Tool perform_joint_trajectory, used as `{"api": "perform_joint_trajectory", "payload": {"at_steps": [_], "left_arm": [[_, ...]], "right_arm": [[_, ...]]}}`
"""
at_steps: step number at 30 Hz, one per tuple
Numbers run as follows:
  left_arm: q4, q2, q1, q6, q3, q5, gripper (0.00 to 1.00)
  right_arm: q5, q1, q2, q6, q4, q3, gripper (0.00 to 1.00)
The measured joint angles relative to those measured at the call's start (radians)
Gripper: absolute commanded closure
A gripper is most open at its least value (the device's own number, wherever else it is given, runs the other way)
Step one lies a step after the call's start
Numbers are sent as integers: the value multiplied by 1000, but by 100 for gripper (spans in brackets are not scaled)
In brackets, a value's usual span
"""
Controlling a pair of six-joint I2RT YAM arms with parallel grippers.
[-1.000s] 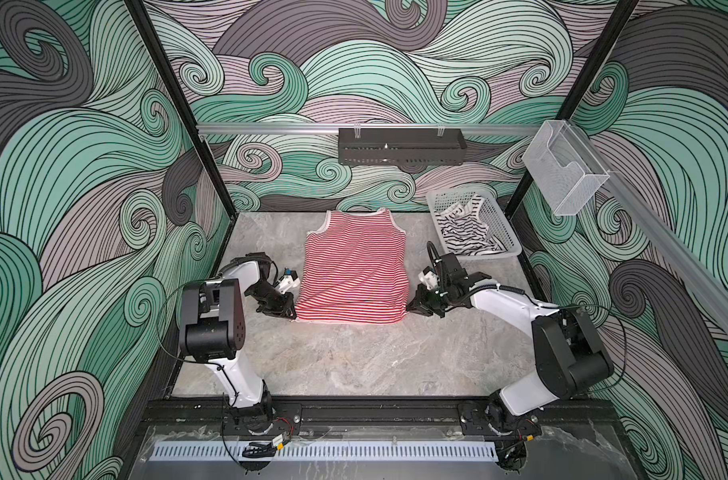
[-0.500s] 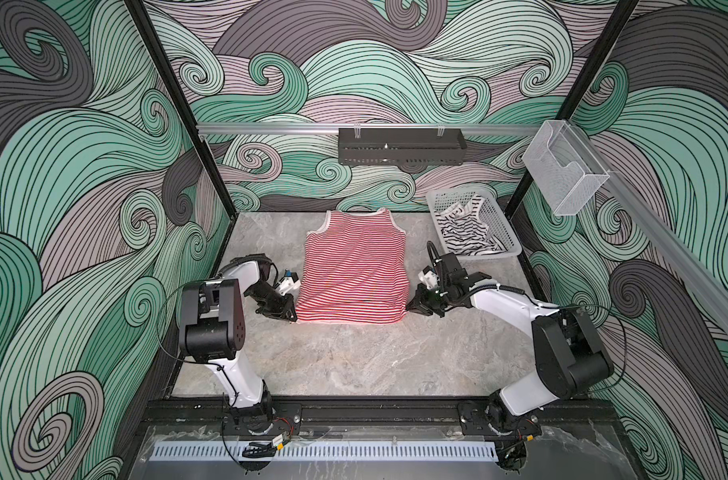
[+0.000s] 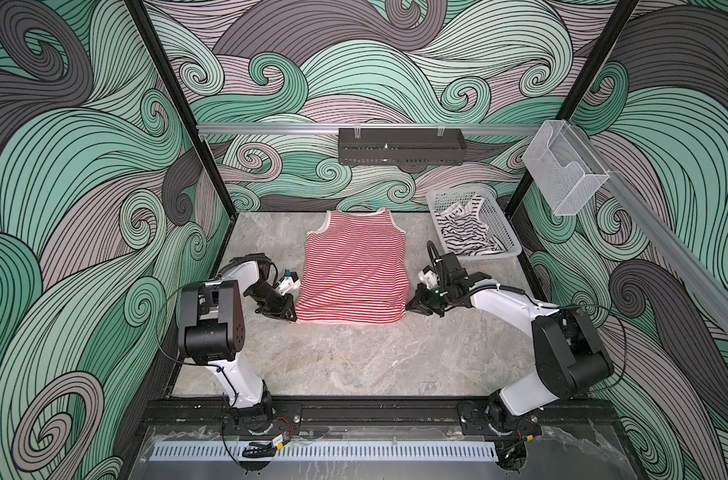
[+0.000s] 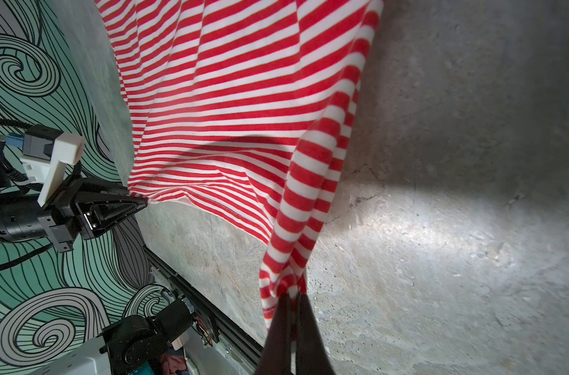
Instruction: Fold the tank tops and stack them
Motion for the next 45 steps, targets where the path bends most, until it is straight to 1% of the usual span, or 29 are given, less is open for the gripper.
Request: {"api": "perform_joint_trajectory", "payload": {"at_steps": [3,8,10,14,19,20,21,22,27,30,32,36,41,45], "left_arm": [[-2,-6,0,2,0,-1,70],[-3,-11,0,2,0,-1,71],[-4,-11,0,3,0,-1,73],[-3,-11,0,4,0,-4,82],[-3,-11,0,6,0,-11,87],[-3,-11,0,6,0,-13,90],[-3,-11,0,6,0,-13,98],[-5,-11,0,8,0,-14,100],[-66,-11,7,29,26,14,100],[-144,-11,15,51,100,58,100],[-209,-11,27,74,183,98,100],[-329,-11,56,135,321,163,100],[-492,12,106,201,465,245,100],[-578,57,152,241,643,332,100]], "right_arm": [[0,0,0,1,2,0,100],[0,0,0,1,7,0,100],[0,0,0,1,8,0,100],[0,0,0,2,8,0,100],[0,0,0,3,9,0,100],[0,0,0,3,10,0,100],[0,0,0,3,11,0,100],[0,0,0,3,13,0,100],[0,-2,0,2,13,0,100],[0,-15,-9,-6,-19,8,100],[2,-40,-28,-19,-60,32,100],[-1,-122,-90,-64,-143,111,100],[-51,-248,-202,-95,-210,127,100],[-104,-275,-256,-104,-279,181,100]]}}
